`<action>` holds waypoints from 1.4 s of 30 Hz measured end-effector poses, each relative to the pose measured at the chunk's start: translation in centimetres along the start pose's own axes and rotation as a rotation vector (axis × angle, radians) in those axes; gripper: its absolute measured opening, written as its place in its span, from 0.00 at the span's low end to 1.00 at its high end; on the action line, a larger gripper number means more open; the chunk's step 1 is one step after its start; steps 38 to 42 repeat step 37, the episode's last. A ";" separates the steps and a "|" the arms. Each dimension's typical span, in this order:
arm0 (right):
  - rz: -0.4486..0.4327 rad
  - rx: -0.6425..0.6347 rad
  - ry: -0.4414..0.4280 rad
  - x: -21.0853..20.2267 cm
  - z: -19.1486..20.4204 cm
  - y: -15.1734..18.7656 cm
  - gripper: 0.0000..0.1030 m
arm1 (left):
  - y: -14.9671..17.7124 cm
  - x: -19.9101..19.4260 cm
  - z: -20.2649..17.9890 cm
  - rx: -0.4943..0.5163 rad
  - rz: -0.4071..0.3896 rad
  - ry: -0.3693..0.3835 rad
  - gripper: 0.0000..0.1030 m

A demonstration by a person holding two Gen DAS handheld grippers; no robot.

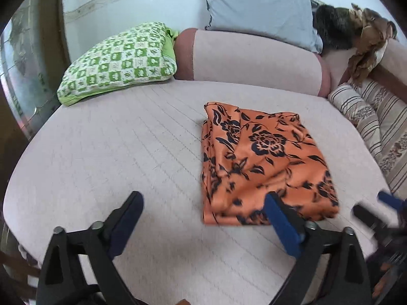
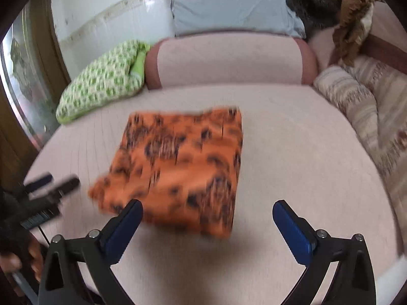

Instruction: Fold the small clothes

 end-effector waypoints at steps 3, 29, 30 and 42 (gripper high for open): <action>0.000 -0.030 0.035 -1.1 0.9 1.2 1.00 | 0.5 -1.7 -0.4 -0.006 -0.010 0.005 0.96; -0.076 -0.089 0.080 -5.6 2.1 -0.3 1.00 | -0.1 -6.3 -3.1 0.043 -0.056 0.000 0.96; -0.076 -0.090 0.081 -5.5 2.1 -0.4 1.00 | -0.1 -6.2 -3.2 0.048 -0.053 0.004 0.96; -0.073 -0.095 0.082 -4.8 2.1 -1.1 1.00 | -0.5 -5.7 -3.5 0.061 -0.052 0.005 0.96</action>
Point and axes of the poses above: each gripper's, at about its wrist camera, not at the fingertips, and x roughly the way its jaws point, z to its left, y to its underside, the point moved 5 cm from there along x, roughly the way its jaws point, and after that the axes turned 2 degrees about y, right-handed, at the moved point
